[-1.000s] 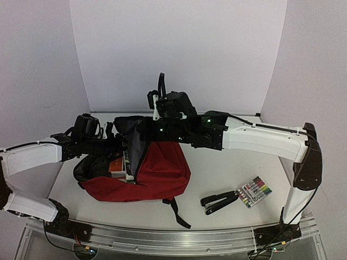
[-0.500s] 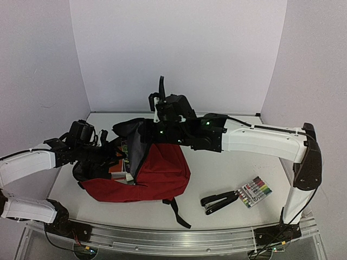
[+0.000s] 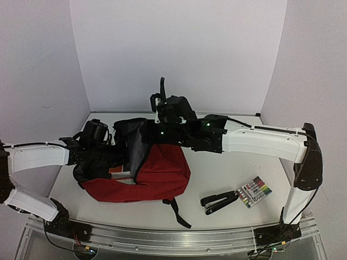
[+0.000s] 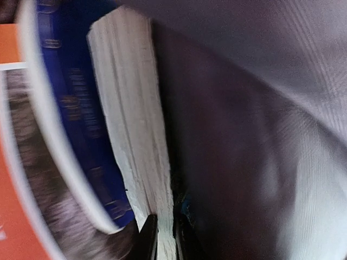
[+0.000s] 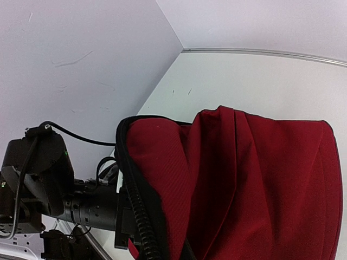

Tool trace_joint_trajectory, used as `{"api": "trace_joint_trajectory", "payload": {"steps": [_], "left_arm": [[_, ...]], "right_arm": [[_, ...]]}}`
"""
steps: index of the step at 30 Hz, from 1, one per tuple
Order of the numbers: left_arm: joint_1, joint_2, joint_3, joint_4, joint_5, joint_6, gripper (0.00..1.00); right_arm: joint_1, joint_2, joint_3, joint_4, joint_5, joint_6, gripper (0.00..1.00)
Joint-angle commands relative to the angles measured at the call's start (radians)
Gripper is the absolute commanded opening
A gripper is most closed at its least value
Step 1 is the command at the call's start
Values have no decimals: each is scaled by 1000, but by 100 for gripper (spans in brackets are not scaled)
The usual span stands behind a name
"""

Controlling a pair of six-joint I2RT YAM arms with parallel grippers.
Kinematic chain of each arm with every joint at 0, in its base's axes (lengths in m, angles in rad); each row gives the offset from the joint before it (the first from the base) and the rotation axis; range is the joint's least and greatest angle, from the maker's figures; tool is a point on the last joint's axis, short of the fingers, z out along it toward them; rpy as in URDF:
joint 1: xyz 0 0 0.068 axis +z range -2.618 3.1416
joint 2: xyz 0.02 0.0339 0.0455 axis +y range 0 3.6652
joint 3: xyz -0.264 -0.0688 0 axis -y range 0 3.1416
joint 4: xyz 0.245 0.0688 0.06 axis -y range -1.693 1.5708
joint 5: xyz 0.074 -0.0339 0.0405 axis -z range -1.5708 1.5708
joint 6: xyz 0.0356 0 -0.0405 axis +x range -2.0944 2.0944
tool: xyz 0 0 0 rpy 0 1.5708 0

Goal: Pack the student bag
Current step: Place the book in the student bag.

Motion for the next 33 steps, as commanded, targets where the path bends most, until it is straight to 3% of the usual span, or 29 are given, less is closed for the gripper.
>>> {"api": "trace_joint_trajectory", "payload": {"steps": [1, 5, 9, 15, 21, 26, 30, 33], "left_arm": [[-80, 85, 84, 143, -34, -16, 10], [-116, 183, 144, 167, -38, -15, 10], [-118, 168, 150, 155, -54, -8, 15], [-118, 16, 165, -65, -149, 40, 49], [-116, -155, 139, -296, -236, 51, 72], [-114, -245, 121, -414, -274, 38, 81], [-113, -283, 77, -336, -212, -11, 83], [-113, -293, 53, -263, -177, -44, 84]], "right_arm": [[1, -72, -30, 38, 80, 13, 0], [-4, -99, -69, 39, 120, 26, 0], [-30, -136, -119, 35, 137, 28, 0], [-155, -232, -231, 30, 134, 5, 0], [-297, -300, -279, 12, 95, -82, 0], [-312, -285, -247, -21, 54, -138, 0], [-300, -249, -245, -20, -88, -137, 0], [-227, -226, -249, -20, -89, -152, 0]]}}
